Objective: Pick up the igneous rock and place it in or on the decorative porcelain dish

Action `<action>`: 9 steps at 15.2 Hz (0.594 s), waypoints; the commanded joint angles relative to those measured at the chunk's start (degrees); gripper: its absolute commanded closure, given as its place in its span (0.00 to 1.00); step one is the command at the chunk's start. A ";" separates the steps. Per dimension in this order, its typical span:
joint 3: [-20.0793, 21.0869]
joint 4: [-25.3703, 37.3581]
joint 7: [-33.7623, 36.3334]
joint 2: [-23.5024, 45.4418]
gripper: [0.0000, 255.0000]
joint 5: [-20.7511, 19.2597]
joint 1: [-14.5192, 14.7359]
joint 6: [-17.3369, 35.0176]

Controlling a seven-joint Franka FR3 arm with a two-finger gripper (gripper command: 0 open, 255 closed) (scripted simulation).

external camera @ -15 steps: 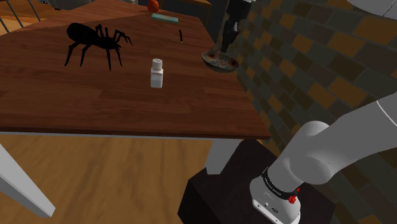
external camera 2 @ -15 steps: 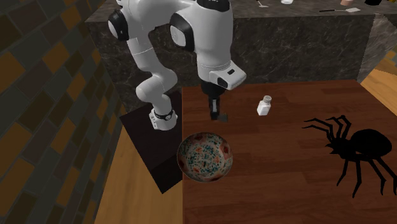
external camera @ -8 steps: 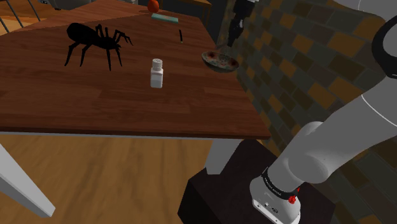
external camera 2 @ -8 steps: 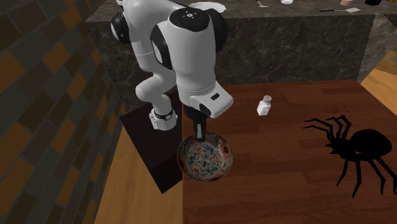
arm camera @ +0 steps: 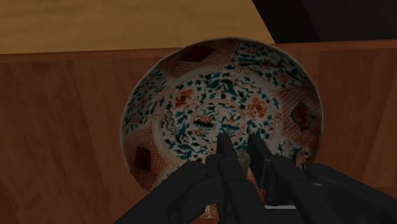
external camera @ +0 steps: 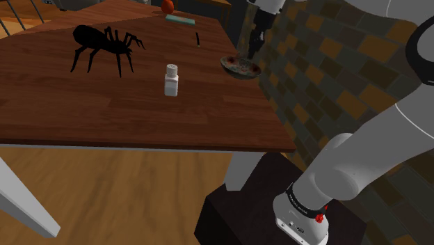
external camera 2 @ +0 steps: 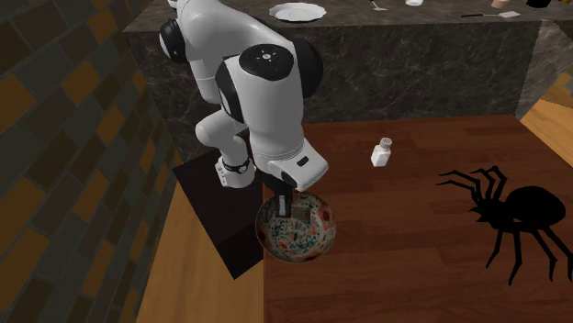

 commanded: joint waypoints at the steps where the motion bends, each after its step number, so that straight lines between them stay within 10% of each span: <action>1: -0.08 -1.74 -0.12 -0.21 1.00 -0.08 -0.07 1.57; 9: -0.16 -6.60 -0.18 -0.59 1.00 -0.22 -0.17 6.05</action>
